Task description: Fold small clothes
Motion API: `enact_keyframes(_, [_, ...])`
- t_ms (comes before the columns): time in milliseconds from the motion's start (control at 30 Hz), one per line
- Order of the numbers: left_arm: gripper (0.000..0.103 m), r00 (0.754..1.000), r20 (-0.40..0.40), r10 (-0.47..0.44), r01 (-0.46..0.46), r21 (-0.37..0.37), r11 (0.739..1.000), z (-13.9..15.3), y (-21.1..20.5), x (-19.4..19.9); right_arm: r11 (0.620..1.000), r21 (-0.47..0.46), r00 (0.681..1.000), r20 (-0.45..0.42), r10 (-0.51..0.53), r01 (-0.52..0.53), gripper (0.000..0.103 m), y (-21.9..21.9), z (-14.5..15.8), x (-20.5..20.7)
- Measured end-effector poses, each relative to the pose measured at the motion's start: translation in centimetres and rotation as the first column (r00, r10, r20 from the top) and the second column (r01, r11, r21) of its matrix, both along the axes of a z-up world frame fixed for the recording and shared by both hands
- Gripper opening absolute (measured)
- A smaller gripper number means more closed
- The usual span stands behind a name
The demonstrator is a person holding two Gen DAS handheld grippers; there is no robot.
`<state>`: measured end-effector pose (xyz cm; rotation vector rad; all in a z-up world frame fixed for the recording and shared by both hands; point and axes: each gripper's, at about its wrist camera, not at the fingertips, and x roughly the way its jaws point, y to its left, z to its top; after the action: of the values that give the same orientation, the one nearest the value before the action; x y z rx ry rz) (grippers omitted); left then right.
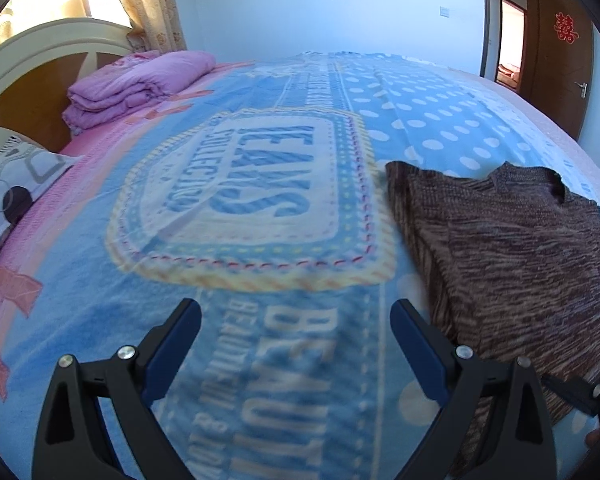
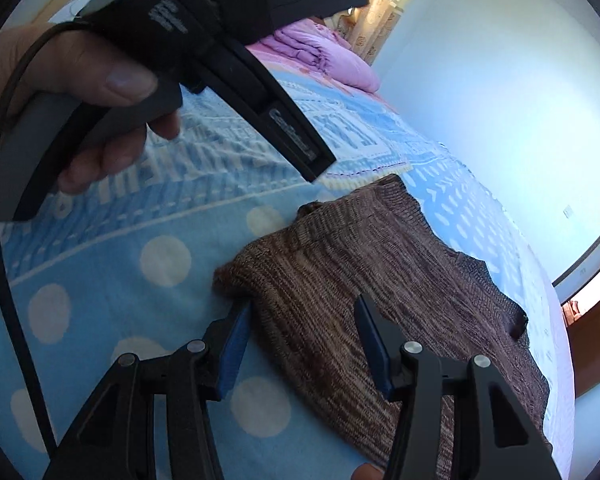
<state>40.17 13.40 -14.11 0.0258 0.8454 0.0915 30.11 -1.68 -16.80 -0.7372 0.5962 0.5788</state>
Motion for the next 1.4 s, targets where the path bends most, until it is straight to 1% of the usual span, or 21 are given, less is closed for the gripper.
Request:
enact_keyframes(200, [0.098, 1.0, -0.005, -0.03, 0.029, -0.088, 0.996, -0.4, -0.7, 1.8, 1.0, 0.022, 1.0, -0.012, -0.006, 0.007, 0.053, 0.0, -0.2, 0.6])
enact_keyframes(300, [0.098, 0.997, 0.016, -0.073, 0.075, -0.119, 0.99, -0.2, -1.4, 2.5, 0.999, 0.035, 1.0, -0.018, -0.009, 0.01, 0.053, -0.2, -0.3, 0.9])
enact_keyframes(367, [0.098, 0.994, 0.025, -0.103, 0.106, -0.134, 0.985, 0.0, -2.0, 3.2, 0.999, 0.037, 1.0, -0.023, -0.007, 0.008, 0.049, -0.2, -0.4, 1.4])
enact_keyframes(500, [0.097, 0.989, 0.022, -0.145, 0.146, -0.187, 0.972, -0.2, -3.0, 4.8, 0.999, 0.038, 1.0, -0.019, -0.01, 0.011, 0.047, -0.2, -0.6, 1.7])
enact_keyframes(667, [0.089, 0.987, -0.002, -0.163, 0.16, -0.183, 0.97, -1.0, -4.1, 6.7, 0.999, 0.041, 0.999, -0.027, -0.017, 0.018, 0.047, -0.3, -0.7, 1.1])
enact_keyframes(700, [0.085, 0.986, -0.005, -0.167, 0.163, -0.18, 0.97, -1.1, -4.3, 7.0, 0.999, 0.04, 0.999, -0.026, -0.018, 0.019, 0.047, -0.2, -0.7, 1.1])
enact_keyframes(733, [0.078, 0.984, -0.009, -0.175, 0.171, -0.185, 0.968, -1.3, -4.5, 7.3, 0.999, 0.038, 1.0, -0.023, -0.018, 0.019, 0.047, -0.2, -0.7, 1.1])
enact_keyframes(800, [0.072, 0.982, -0.029, -0.188, 0.179, -0.194, 0.964, -1.6, -4.7, 7.9, 0.999, 0.032, 1.0, -0.017, -0.019, 0.019, 0.047, -0.2, -0.9, 1.1])
enact_keyframes(900, [0.067, 0.981, -0.03, -0.193, 0.182, -0.215, 0.96, -1.8, -4.6, 8.4, 0.999, 0.029, 1.0, -0.013, -0.019, 0.02, 0.047, 0.0, -1.0, 1.0])
enact_keyframes(1000, [0.054, 0.978, -0.022, -0.207, 0.196, -0.233, 0.952, -1.7, -4.7, 9.0, 0.999, 0.03, 1.0, -0.012, -0.02, 0.02, 0.047, 0.1, -1.0, 0.7])
enact_keyframes(1067, [0.051, 0.976, -0.026, -0.218, 0.206, -0.242, 0.948, -1.9, -5.0, 9.5, 0.999, 0.027, 1.0, -0.008, -0.021, 0.021, 0.047, 0.2, -1.1, 0.7])
enact_keyframes(1100, [0.046, 0.974, -0.027, -0.224, 0.21, -0.251, 0.945, -2.0, -5.1, 9.7, 0.999, 0.024, 1.0, -0.005, -0.021, 0.021, 0.047, 0.1, -1.1, 0.6])
enact_keyframes(1133, [0.044, 0.974, -0.027, -0.223, 0.209, -0.258, 0.943, -2.1, -5.2, 9.9, 1.0, 0.023, 1.0, -0.004, -0.019, 0.019, 0.046, 0.2, -1.1, 0.6])
enact_keyframes(1167, [0.042, 0.974, -0.026, -0.224, 0.21, -0.262, 0.942, -2.1, -5.3, 9.9, 1.0, 0.019, 1.0, -0.004, -0.014, 0.014, 0.041, 0.3, -1.1, 0.3])
enact_keyframes(1200, [0.035, 0.973, -0.026, -0.229, 0.215, -0.266, 0.94, -2.1, -5.4, 10.0, 1.0, 0.011, 1.0, 0.001, -0.008, 0.008, 0.039, 0.6, -1.3, 0.0])
enact_keyframes(1233, [0.022, 0.971, -0.026, -0.237, 0.222, -0.27, 0.937, -2.1, -5.5, 10.1, 1.0, 0.004, 1.0, 0.008, -0.003, 0.003, 0.036, 0.8, -1.4, -0.2])
enact_keyframes(1267, [0.016, 0.969, -0.028, -0.245, 0.228, -0.277, 0.934, -2.1, -5.6, 10.2, 1.0, -0.003, 1.0, 0.013, 0.007, -0.007, 0.031, 1.0, -1.5, -0.5])
enact_keyframes(1300, [0.016, 0.969, -0.032, -0.246, 0.226, -0.292, 0.929, -2.0, -5.6, 10.2, 1.0, -0.007, 1.0, 0.011, 0.017, -0.017, 0.026, 1.1, -1.5, -0.6])
enact_keyframes(1333, [0.015, 0.969, -0.036, -0.244, 0.223, -0.299, 0.928, -2.0, -5.5, 10.3, 1.0, -0.009, 1.0, 0.009, 0.02, -0.02, 0.018, 1.3, -1.4, -0.8])
enact_keyframes(1367, [0.014, 0.969, -0.042, -0.243, 0.219, -0.302, 0.928, -2.0, -5.5, 10.4, 1.0, -0.01, 1.0, 0.006, 0.016, -0.016, 0.013, 1.3, -1.4, -0.8])
enact_keyframes(1400, [0.014, 0.97, -0.048, -0.239, 0.213, -0.308, 0.927, -1.9, -5.4, 10.4, 1.0, -0.005, 1.0, 0.0, 0.016, -0.016, 0.012, 1.3, -1.3, -0.9])
